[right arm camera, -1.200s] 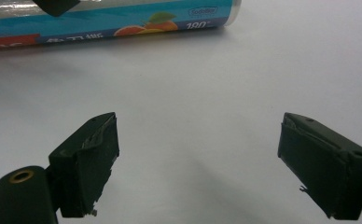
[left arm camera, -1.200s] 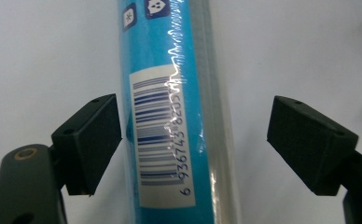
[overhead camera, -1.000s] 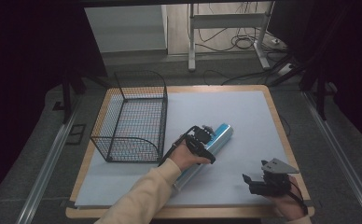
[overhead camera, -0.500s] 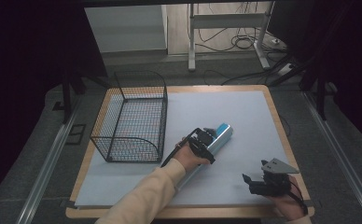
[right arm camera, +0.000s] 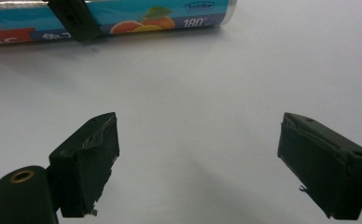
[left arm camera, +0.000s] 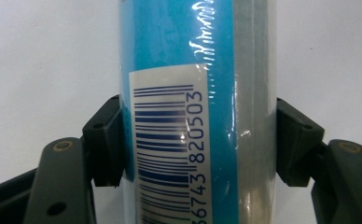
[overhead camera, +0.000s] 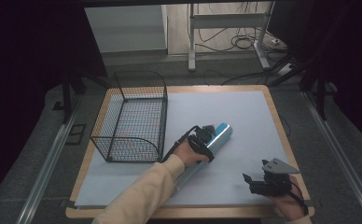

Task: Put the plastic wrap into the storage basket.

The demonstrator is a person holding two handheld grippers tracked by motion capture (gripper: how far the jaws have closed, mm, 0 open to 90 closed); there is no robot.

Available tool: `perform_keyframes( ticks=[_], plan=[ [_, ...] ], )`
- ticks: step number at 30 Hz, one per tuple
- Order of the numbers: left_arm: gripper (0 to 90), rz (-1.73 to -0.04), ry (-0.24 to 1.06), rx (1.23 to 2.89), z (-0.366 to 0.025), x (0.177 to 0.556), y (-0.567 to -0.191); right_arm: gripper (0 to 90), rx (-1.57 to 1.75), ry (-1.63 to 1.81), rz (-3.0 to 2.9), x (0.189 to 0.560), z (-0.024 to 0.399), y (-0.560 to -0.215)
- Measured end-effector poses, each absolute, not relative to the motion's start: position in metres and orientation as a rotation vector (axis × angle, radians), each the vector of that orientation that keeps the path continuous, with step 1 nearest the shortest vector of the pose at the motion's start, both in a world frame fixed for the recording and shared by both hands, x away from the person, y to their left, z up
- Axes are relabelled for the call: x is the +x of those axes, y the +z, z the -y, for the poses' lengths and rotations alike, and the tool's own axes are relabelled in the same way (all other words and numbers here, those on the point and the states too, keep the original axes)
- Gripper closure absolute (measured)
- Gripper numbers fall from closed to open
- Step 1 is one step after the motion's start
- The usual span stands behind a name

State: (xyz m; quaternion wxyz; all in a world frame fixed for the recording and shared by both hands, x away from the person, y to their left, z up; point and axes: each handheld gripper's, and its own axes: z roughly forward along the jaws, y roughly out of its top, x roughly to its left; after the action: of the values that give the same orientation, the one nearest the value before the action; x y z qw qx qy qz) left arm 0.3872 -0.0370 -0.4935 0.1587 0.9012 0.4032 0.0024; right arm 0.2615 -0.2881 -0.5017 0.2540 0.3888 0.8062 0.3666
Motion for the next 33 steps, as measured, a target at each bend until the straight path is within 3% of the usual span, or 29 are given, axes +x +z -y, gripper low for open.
perform_keyframes(
  ticks=[33],
  plan=[
    [31.8, -1.079, 0.015, 2.511, 0.023, 0.386, -0.464, 14.0, 1.034, 0.991, -2.138, 0.259, 0.289, -0.499]
  ],
)
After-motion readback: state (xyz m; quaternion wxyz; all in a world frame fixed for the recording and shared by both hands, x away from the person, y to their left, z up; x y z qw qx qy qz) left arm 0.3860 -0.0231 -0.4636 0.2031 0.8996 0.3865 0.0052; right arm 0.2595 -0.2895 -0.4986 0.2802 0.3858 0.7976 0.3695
